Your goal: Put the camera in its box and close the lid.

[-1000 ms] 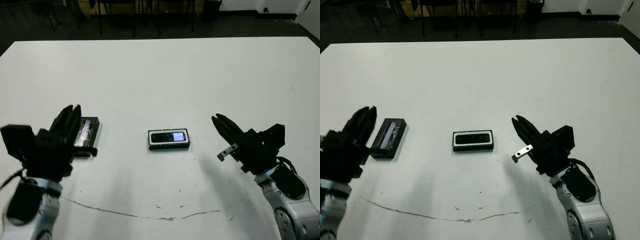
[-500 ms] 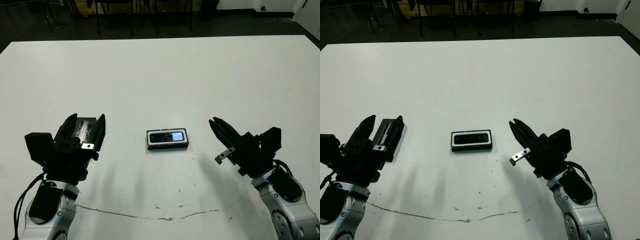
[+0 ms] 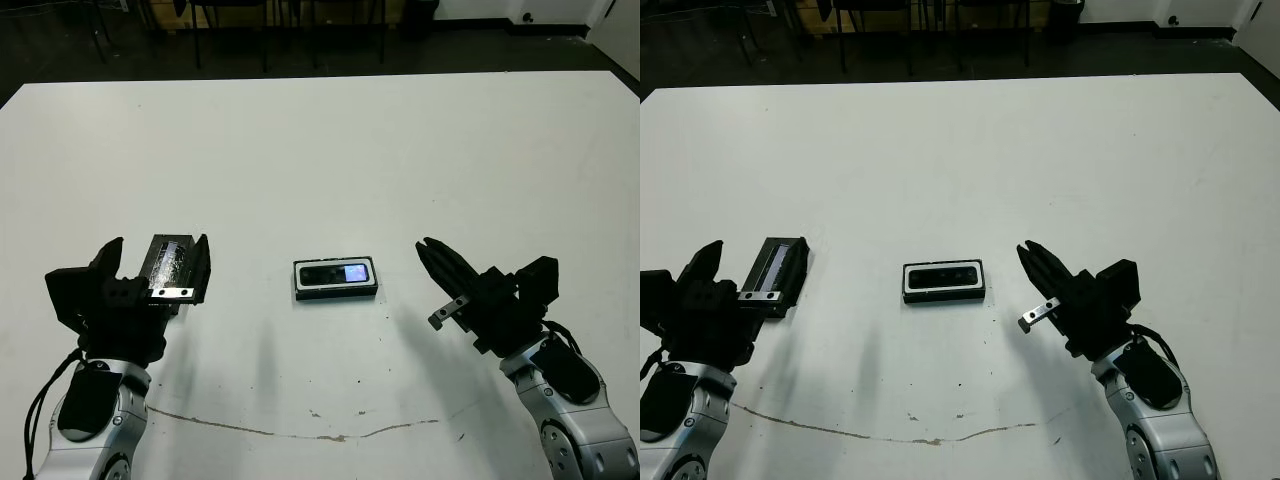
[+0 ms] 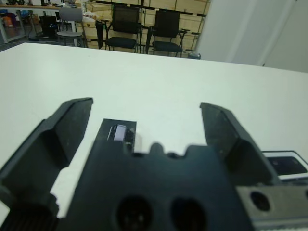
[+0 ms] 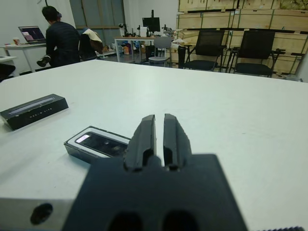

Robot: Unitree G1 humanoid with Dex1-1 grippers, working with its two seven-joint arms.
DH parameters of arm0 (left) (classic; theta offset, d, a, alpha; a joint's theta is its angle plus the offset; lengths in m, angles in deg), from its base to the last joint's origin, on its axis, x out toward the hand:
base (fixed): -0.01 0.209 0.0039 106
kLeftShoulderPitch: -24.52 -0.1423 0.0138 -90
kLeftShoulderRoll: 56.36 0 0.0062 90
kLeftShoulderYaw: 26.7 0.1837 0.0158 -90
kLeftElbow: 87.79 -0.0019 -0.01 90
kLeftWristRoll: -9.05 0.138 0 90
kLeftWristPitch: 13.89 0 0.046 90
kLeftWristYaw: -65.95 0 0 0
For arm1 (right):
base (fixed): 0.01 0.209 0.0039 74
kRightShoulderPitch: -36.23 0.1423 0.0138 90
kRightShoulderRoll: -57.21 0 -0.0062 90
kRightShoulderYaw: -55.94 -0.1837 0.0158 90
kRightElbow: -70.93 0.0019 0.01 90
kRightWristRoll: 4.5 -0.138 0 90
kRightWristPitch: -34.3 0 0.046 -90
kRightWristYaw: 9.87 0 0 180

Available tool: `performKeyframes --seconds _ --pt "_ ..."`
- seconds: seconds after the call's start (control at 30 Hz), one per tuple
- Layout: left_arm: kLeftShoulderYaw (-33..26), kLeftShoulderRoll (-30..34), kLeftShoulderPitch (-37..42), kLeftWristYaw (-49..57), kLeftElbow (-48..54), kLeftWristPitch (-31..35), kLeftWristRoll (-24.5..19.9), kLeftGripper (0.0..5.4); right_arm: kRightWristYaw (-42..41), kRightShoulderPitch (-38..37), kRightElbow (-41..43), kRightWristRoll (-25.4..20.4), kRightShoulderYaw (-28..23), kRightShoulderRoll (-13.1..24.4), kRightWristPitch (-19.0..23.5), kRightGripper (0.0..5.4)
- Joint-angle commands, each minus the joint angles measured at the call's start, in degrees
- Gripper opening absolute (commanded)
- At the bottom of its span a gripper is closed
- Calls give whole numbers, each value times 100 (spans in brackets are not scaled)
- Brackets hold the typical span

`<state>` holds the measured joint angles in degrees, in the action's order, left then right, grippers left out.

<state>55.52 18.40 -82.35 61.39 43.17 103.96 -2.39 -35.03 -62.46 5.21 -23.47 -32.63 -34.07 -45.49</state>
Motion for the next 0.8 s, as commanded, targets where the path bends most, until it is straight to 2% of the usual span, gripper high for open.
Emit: performKeyframes --seconds 0.03,0.13,0.27,0.4,0.7,0.8 --pt "-37 161 -133 -6 -184 179 1 539 23 -64 -23 -50 0 0 114 0" --pt "-60 189 -132 -45 -266 266 -48 539 44 -69 37 9 14 31 107 0" --pt "-240 181 -22 -109 -319 814 -515 539 -35 -47 -66 -43 -4 10 10 0" --pt "-288 294 63 -84 -339 1179 -705 539 -46 -38 -83 -47 -12 31 43 0" --pt "-118 236 50 272 -456 999 -333 539 -65 -15 -79 -108 -59 72 138 0" --pt "60 330 -10 385 -495 764 16 539 -86 -14 -135 -132 -69 45 87 0"
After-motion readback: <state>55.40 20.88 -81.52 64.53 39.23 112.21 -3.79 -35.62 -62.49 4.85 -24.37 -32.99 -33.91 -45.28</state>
